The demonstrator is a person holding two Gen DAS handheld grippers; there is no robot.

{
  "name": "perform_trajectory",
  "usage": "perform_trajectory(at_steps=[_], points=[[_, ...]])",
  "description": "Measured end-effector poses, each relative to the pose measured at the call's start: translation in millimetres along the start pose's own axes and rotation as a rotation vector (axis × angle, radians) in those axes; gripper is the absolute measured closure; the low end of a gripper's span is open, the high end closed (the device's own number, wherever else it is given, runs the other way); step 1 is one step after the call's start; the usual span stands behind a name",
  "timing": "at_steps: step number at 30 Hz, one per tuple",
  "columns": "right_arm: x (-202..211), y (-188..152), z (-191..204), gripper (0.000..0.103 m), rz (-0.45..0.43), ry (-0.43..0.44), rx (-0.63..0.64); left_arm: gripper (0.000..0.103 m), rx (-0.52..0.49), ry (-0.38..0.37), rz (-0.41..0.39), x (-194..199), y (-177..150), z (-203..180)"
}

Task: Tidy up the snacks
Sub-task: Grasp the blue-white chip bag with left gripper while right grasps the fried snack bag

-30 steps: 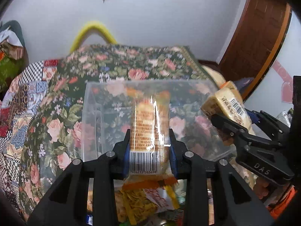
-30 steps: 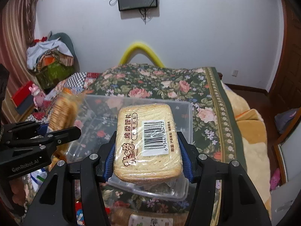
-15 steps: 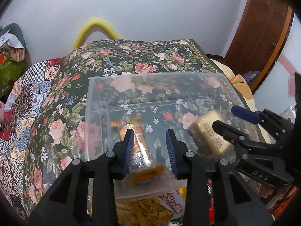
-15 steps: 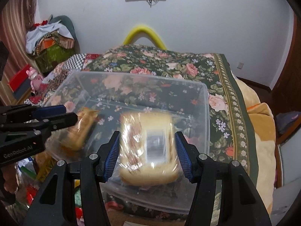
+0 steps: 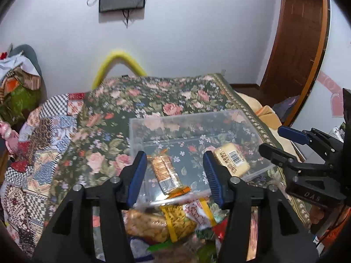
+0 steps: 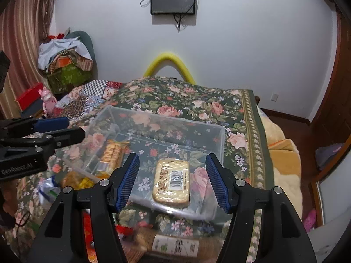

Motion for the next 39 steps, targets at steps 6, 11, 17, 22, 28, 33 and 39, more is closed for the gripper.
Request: perform_trajectory(at_steps=[6,11,17,22,28,33,39], points=[[28,-6,-2,0.041,-0.025,0.005,-0.013,0.039,-0.012,0.028,-0.028,37,-11,3],[45,-21,0,0.039,-0.019,-0.002,0.005,0.037,-0.006,0.062,-0.012,54,-30,14],[58,-45,-4,0.033,0.013,0.01,-0.034,0.036,0.049,0.083,0.035,64,-65,40],[56,-67,-9,0.033,0.059,-0.004,-0.047,0.035,0.097,0.1,0.079,61,-95,59],[52,-96,-13,0.033,0.13,-0.011,-0.071,0.035,0.162,0.112,0.149,45,-132,77],[48,-113,-13,0.033,0.184,0.012,-0.093,0.035,0.184,0.08,0.184,32,-150,80],[44,-127,-1,0.033,0.225,0.053,-0.095,0.032,0.177,0.041,0.228,10,-160,74]])
Point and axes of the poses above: each gripper's, at about its wrist camera, not at the fingertips, and x roughly against the way its jaws point, z to its left, y to its top, the point moved 5 cm from there along -x, roughly the way its jaws point, and after that the axes turned 11 degrees about -y, right-handed, at the moved point
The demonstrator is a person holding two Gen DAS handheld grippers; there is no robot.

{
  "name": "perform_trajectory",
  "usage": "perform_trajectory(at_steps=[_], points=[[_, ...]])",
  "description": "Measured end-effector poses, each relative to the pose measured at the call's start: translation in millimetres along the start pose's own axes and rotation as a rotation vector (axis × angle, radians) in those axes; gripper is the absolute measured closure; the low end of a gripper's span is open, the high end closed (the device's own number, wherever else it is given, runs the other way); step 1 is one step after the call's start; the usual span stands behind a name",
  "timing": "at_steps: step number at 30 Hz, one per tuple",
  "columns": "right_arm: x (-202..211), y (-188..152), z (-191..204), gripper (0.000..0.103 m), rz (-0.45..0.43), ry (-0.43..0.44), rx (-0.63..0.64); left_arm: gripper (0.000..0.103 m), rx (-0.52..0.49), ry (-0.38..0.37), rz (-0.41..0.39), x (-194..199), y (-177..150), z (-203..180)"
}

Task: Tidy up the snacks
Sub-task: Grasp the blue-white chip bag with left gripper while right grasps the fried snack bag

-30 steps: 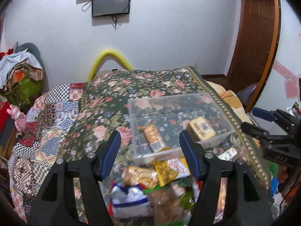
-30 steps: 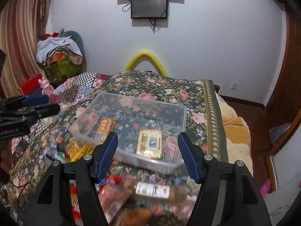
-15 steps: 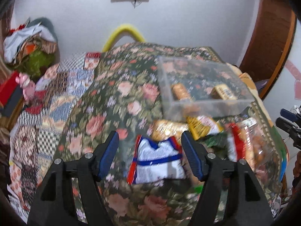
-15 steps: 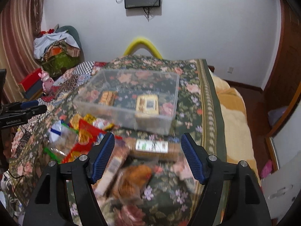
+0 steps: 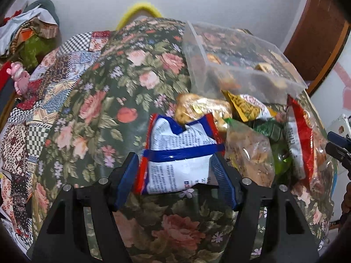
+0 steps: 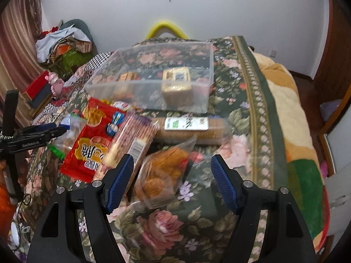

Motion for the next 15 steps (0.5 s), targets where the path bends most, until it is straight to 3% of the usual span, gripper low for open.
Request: perform_trajectory(at_steps=[2,15], points=[[-6,-4,3,0.033,0.019,0.01,0.002,0.026,0.01,-0.004,-0.006,-4,1,0],[-32,-11,3,0.033,0.078,0.024,-0.028,0.014,0.119,-0.061,-0.01,-30,6,15]])
Point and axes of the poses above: each gripper's, at about its wrist camera, not at the fingertips, and x roughly against the way its jaws point, z to its left, y to its top, the point moved 5 cm from there along -x, roughly the way its jaws point, and after that the axes turned 11 degrees about -y, right-handed, at the moved point
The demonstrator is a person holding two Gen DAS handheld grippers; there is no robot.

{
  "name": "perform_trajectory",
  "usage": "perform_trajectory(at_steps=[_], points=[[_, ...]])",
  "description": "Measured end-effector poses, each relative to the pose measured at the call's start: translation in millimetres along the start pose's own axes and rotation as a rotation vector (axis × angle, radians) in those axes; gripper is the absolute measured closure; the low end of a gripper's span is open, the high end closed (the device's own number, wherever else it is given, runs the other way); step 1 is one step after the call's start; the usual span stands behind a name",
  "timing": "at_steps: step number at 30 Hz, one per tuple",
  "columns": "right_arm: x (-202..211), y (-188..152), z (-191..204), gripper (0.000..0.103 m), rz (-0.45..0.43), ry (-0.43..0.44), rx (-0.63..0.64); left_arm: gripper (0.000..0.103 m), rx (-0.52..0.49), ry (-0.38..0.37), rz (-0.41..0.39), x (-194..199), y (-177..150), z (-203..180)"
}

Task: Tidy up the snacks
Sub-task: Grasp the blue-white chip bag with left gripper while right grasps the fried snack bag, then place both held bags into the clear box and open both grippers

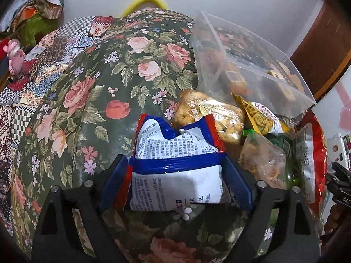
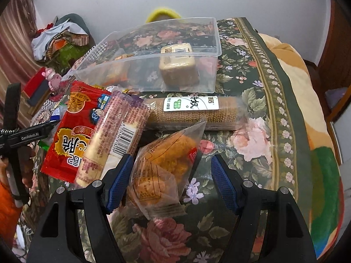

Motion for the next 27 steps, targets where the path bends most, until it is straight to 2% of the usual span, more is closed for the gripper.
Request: perform_trajectory(at_steps=[2,4,5,8,17,27], points=[[0,1,1,0.034,0.002,0.003,0.001,0.014,0.002,-0.006,0.003,-2,0,2],[0,0,1,0.043,0.005,0.018,0.0,0.015,0.016,-0.02,0.0,-3,1,6],[-1,0,2,0.05,0.012,0.035,-0.003,0.018,0.018,-0.023,-0.002,-3,1,7],[0,-1,4,0.054,0.011,0.035,-0.004,0.026,0.02,-0.017,-0.009,0,0,6],[15,4,3,0.058,-0.046,-0.011,0.022,0.039,-0.012,-0.008,-0.01,21,-5,-5],[40,19,-6,0.058,-0.128,-0.039,0.005,0.042,-0.049,-0.002,-0.121,71,9,-25]])
Point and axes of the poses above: each gripper's, at about its wrist camera, not at the fingertips, and x roughly against the way its jaws point, z to its left, y to its top, the point moved 5 cm from there along -x, roughly the way its jaws point, and after that the axes turned 11 degrees about -y, right-handed, at the moved point
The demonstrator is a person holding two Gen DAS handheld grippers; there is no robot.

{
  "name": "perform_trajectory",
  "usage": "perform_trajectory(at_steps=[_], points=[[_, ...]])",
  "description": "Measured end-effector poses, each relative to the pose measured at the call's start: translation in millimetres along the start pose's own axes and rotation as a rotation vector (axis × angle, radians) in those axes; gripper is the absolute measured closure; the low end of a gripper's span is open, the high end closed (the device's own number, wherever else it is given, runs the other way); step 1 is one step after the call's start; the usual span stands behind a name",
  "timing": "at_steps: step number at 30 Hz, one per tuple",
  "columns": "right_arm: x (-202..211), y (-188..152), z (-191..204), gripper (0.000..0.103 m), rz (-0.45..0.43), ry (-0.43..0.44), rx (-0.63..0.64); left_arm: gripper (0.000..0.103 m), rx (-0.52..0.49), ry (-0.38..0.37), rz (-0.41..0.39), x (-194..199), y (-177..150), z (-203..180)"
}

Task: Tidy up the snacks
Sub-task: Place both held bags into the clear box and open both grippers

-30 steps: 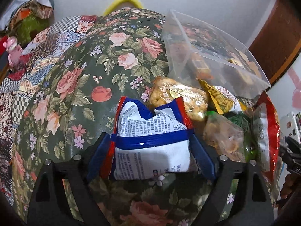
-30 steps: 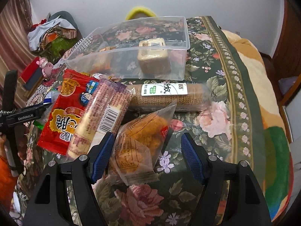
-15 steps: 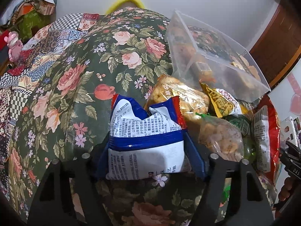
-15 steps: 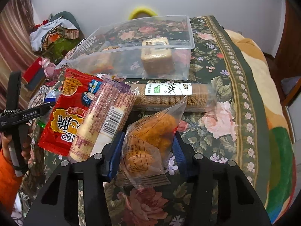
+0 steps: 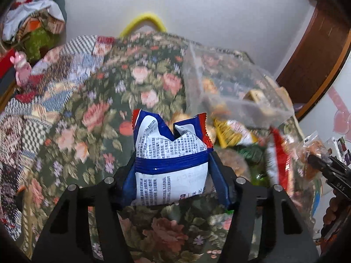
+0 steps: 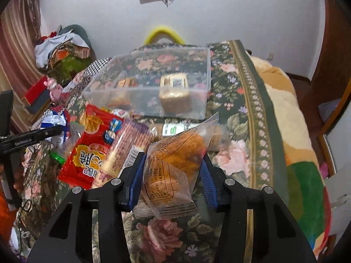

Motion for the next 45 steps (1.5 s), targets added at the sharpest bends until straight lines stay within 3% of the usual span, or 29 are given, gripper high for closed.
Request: perform_trajectory(at_steps=[10,24,45], points=[[16,31,0,0.058,-0.098,-0.019,0.0,0.042,-0.085,-0.038,-0.108,26,44,-41],[7,92,10,0.058,-0.225,-0.045,0.042,0.042,-0.126,-0.104,-0.14,-11,91,-89],[-77,121,42,0.058,-0.139,0.024,0.096,0.042,-0.133,-0.078,-0.018,-113,119,-86]])
Point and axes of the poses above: each gripper's, at about its wrist camera, not at the fingertips, and x roughly against the way its jaws point, z to its left, y to its top, the point moved 5 cm from there along -x, roughly the way its jaws point, and after that the axes turned 11 degrees about -y, right-handed, at the moved point
